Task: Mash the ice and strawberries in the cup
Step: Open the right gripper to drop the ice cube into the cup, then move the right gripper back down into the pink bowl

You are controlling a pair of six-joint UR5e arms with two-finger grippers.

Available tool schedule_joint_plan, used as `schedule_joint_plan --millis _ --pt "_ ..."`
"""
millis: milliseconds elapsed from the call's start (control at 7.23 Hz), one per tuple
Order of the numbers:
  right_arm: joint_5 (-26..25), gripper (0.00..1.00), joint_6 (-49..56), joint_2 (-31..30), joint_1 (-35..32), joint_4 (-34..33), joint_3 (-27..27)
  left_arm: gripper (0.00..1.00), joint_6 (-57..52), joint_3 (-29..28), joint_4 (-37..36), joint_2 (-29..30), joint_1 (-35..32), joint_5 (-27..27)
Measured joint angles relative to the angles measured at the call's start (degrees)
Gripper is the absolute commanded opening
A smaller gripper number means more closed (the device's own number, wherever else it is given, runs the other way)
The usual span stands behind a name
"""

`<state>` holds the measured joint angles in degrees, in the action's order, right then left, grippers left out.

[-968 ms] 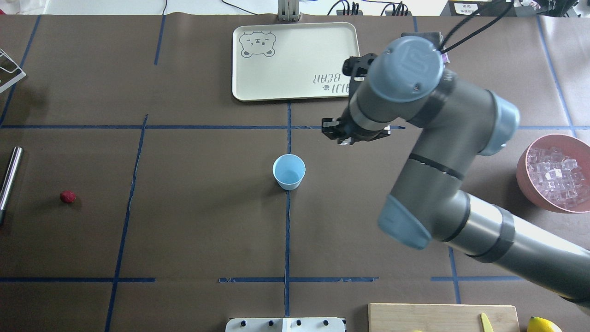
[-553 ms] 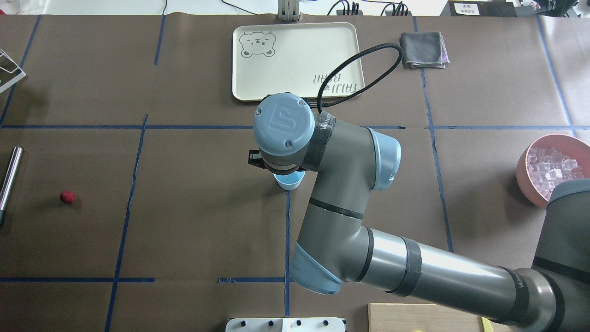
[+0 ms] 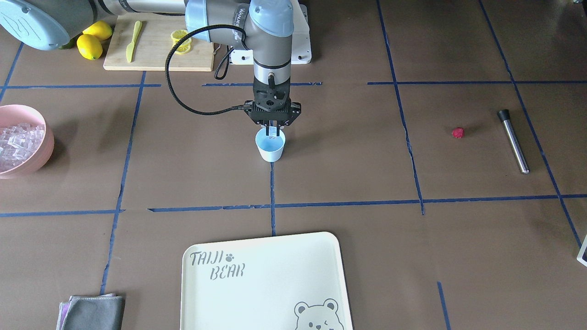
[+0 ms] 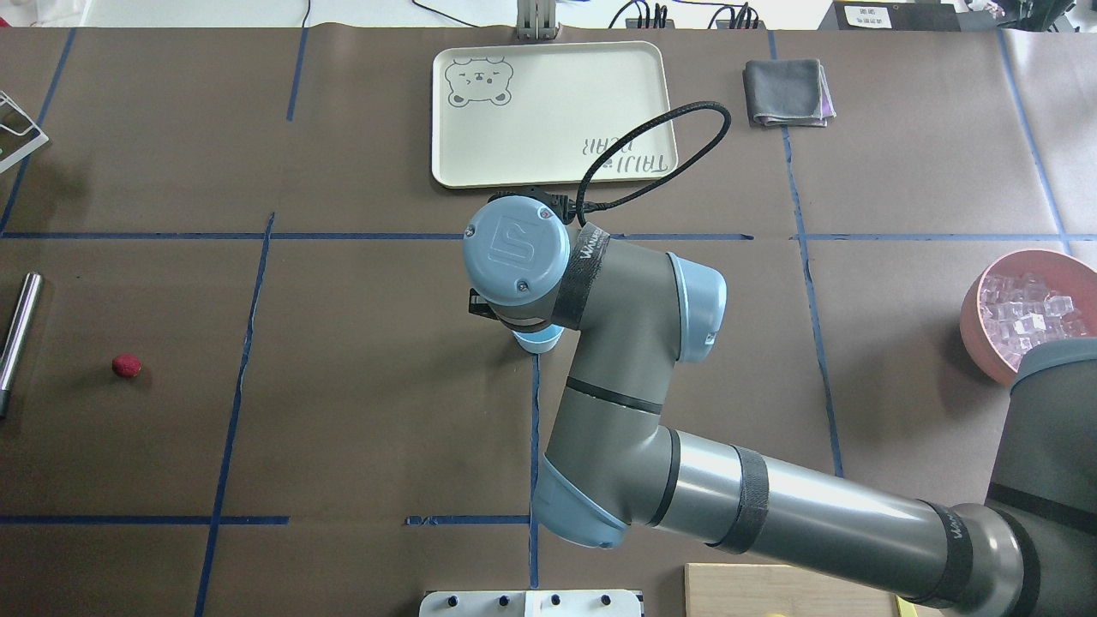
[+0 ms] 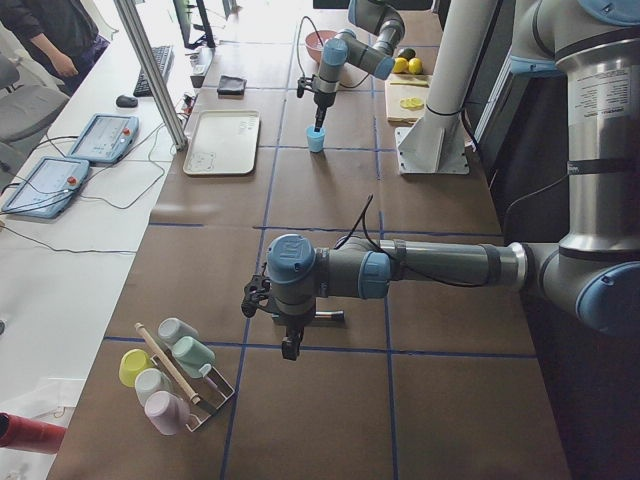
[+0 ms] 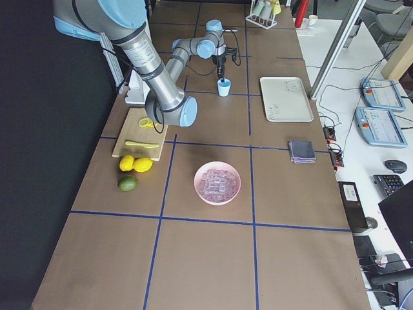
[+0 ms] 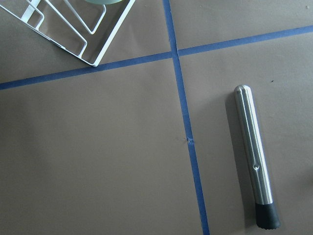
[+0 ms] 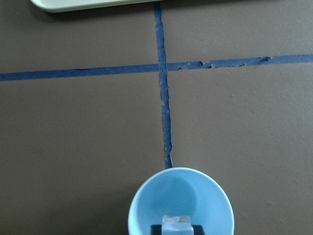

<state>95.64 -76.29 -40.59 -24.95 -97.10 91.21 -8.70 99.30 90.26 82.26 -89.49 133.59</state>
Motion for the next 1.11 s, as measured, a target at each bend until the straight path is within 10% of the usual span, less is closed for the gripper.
schedule_joint_plan --millis 1106 --pt "7.4 1.00 9.4 -5.8 -8.7 0.2 5.5 1.00 0.0 0.0 0.0 0.1 0.1 0.0"
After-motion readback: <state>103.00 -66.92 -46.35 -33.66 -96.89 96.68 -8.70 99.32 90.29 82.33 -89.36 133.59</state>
